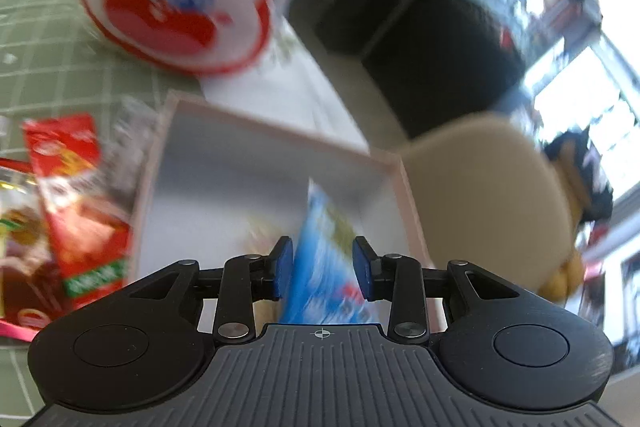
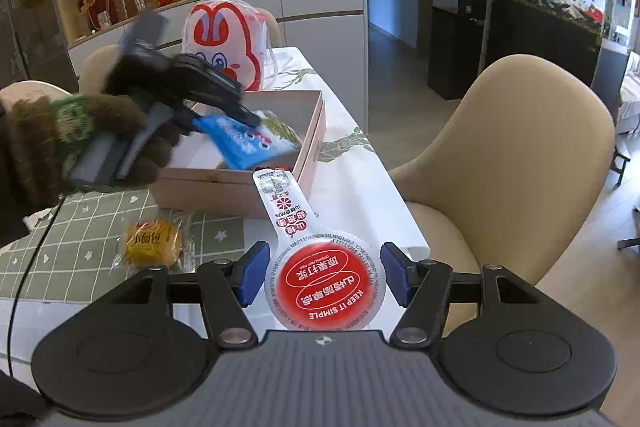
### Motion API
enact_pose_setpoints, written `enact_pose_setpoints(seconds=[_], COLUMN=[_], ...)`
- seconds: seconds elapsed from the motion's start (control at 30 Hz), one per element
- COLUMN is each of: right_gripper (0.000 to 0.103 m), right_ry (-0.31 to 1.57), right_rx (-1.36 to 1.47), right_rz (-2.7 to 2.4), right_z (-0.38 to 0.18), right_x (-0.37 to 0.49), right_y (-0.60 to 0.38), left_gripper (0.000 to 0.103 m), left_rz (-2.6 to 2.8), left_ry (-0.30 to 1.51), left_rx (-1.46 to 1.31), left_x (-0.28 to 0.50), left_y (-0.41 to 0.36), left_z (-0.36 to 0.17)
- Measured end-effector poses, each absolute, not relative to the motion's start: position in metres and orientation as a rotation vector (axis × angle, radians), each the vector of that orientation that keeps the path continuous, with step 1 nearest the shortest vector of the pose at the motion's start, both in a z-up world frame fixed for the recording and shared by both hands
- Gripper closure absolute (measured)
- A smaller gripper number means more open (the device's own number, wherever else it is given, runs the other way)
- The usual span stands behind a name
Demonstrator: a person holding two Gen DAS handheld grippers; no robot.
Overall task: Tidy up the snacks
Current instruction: 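Carry the blue bag into the pink box and release with the left tool, then lower the spoon snack into the pink box and open the right tool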
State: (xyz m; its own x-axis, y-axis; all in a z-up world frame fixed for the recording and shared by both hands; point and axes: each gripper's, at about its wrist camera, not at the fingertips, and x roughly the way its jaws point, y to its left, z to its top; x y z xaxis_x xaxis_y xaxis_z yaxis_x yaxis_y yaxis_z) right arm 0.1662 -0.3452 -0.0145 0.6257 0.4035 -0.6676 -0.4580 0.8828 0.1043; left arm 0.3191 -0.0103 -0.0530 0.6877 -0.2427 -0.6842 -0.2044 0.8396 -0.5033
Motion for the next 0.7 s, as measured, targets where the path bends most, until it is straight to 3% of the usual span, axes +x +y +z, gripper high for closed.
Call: enact_pose_setpoints(seconds=[0.17, 0.4, 0.7], right_gripper=[0.042, 0.042, 0.042], right_ry=[0.735, 0.832, 1.098], right_rx=[-0.079, 0.026, 0.035], right_rz=[0.568, 0.681, 0.636], right_z=[0.000, 0.027, -0.049], right_x=[0.211, 0.316, 0.381], right_y=[-0.326, -0.241, -0.110], left_gripper=[0.066, 0.067, 0.067], left_rz=[0.015, 0.074, 0.190], left_ry=[0.732, 0.764, 0.843], left_rx=[-0.680, -0.515, -0.630], left_x=[0.264, 0.177, 0.093], left_y=[0.014, -0.007, 0.007], left_z=[-0.033, -0.024, -0.054])
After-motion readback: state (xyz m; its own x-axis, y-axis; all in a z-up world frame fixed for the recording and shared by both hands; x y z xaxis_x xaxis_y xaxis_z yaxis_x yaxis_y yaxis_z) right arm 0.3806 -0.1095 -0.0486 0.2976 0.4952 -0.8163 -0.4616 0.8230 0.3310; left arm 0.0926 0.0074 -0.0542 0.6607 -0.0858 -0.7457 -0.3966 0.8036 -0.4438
